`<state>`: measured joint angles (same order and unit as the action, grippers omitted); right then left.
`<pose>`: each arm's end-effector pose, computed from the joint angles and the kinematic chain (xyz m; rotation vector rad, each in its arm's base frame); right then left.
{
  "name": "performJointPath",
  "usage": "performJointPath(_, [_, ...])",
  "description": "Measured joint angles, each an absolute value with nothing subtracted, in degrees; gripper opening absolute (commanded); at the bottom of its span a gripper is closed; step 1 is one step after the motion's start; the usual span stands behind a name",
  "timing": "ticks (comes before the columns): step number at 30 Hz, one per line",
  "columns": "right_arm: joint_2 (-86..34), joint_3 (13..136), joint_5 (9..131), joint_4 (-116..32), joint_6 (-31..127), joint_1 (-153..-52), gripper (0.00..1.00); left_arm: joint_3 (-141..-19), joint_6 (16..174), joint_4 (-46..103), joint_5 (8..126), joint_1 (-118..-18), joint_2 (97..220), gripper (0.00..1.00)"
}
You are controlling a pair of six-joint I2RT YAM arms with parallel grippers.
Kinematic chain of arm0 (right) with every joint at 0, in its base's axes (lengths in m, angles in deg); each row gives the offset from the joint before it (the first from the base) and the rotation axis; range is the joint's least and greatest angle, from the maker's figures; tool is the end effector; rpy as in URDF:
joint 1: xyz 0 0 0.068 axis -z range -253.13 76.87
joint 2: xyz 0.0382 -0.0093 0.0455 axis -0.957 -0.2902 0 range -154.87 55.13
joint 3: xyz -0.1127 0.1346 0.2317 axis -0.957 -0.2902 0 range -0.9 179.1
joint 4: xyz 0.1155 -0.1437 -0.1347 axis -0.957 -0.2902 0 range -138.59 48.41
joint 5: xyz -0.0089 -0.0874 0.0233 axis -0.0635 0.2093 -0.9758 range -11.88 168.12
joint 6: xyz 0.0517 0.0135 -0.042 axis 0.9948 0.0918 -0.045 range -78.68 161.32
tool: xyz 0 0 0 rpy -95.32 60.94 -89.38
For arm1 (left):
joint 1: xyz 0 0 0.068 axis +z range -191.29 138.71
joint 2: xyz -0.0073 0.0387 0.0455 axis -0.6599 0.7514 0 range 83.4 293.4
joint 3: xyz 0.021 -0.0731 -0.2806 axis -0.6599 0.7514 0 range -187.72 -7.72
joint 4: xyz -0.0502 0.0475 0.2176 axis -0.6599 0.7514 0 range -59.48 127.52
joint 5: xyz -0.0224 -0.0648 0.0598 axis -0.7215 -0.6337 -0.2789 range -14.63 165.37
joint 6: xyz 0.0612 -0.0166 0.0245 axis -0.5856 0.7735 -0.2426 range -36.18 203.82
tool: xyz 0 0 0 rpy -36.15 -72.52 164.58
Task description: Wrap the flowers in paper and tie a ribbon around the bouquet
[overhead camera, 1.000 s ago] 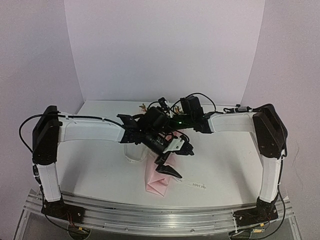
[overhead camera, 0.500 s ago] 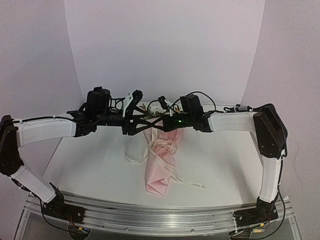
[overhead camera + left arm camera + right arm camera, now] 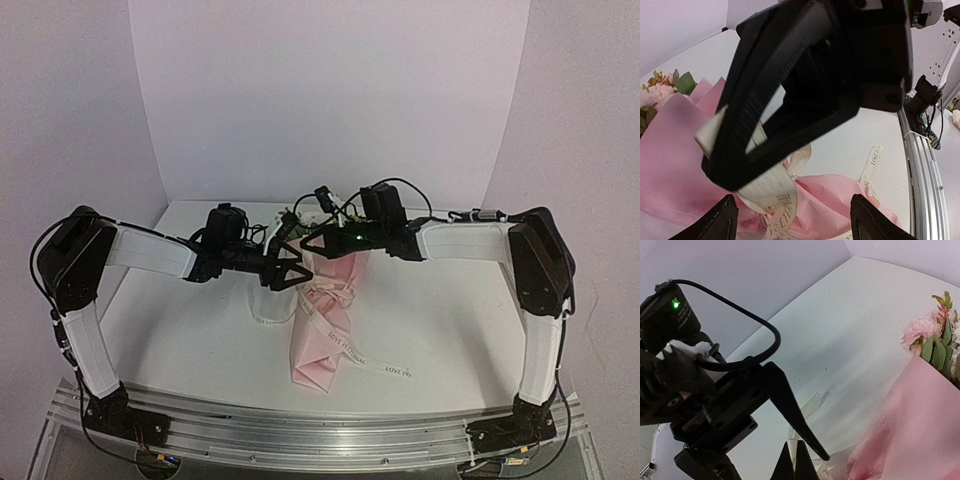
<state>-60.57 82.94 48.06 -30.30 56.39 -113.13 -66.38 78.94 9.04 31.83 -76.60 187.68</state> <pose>0.3389 0.3201 0.2659 -0.8025 1.8896 1.1271 0.2905 -0.2519 0.2332 1.1535 1.6725 -1.0923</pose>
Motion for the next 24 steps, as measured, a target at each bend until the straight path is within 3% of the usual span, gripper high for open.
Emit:
performJointPath(2, [-60.57,83.01,47.8,-30.31,56.39,-113.19,0.0,-67.65,78.74,8.03,31.94,-76.48,189.04,0.68])
performJointPath(7, [-60.57,83.02,47.09,-30.46,56.39,-113.36,0.0,-69.92,77.16,6.98,31.37,-75.96,191.31,0.45])
performJointPath(11, [-60.57,83.02,46.45,-30.52,56.42,-113.36,0.0,-70.55,76.84,6.38,30.25,-75.73,192.45,0.06])
performJointPath(12, [-60.57,83.02,46.36,-30.52,56.42,-113.36,0.0,-70.63,77.3,6.32,29.98,-75.71,192.66,0.01])
performJointPath(16, [-60.57,83.02,45.99,-30.54,56.48,-113.36,0.03,-70.72,78.71,5.5,28.54,-75.55,192.78,0.0])
performJointPath(18, [-60.57,83.02,46.05,-30.56,56.72,-113.36,0.27,-70.72,79.86,5.4,27.88,-75.38,192.78,0.0])
performJointPath(20, [-60.5,83.01,46.87,-31.11,57.25,-113.41,0.79,-70.63,81.58,5.19,27.44,-75.12,192.78,0.0])
performJointPath(21, [-60.31,82.96,47.97,-31.79,57.36,-113.48,0.84,-70.51,82.38,4.91,27.43,-75.0,192.78,0.0])
performJointPath(24, [-57.69,80.86,54.39,-34.89,57.31,-114.26,0.86,-69.61,84.62,3.57,27.54,-74.51,192.78,0.0])
